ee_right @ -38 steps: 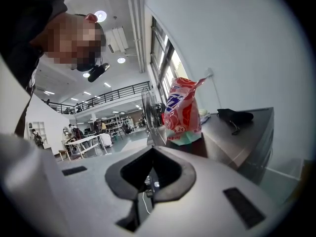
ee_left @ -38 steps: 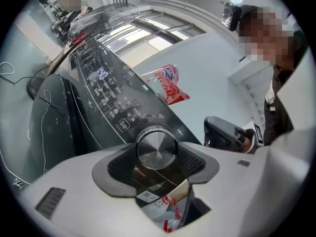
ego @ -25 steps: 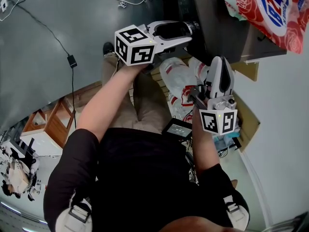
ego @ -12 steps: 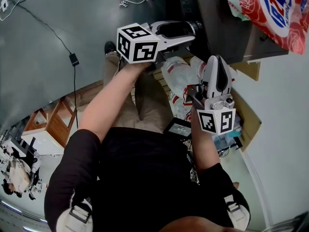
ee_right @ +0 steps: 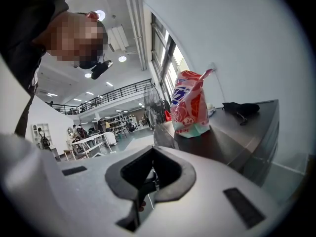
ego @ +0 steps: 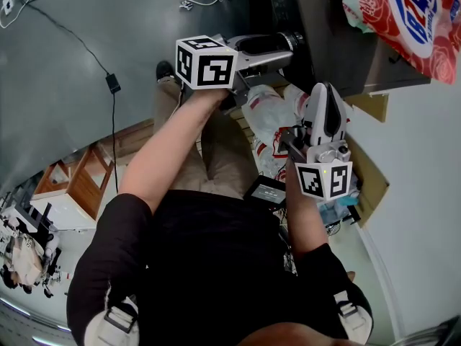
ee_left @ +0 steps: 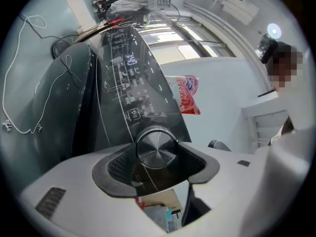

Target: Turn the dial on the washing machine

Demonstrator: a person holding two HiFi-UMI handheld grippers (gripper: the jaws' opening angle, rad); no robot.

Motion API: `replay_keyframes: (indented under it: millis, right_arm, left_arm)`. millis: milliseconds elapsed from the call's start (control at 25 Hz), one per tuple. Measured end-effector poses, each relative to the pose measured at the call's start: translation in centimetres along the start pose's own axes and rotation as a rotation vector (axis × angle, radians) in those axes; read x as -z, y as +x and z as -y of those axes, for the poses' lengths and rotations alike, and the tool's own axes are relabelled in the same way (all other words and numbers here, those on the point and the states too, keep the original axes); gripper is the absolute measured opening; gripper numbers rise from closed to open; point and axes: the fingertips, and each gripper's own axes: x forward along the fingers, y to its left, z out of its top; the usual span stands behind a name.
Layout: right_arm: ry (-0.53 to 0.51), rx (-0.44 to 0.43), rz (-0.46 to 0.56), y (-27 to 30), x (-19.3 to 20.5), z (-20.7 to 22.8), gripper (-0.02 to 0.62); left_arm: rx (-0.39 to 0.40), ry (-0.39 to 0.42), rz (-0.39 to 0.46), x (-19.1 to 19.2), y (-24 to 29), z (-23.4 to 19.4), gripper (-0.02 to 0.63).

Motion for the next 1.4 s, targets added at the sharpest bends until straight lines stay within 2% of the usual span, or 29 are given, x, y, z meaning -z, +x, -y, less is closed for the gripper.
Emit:
replay_keyframes:
  millis: [840, 1400]
  right_arm:
    - [0.009, 0.003, 0.008, -0.18, -0.12, 0.12, 0.003]
    - [-0.009, 0.004, 0.010, 0.13, -0.10, -0.32, 0.005]
  left_arm:
    - [0.048, -0.287, 0.059, 0.16, -0.04, -0.16, 0.256]
    - [0.066, -0.397, 0.070, 0.24, -0.02, -0.30, 0.256]
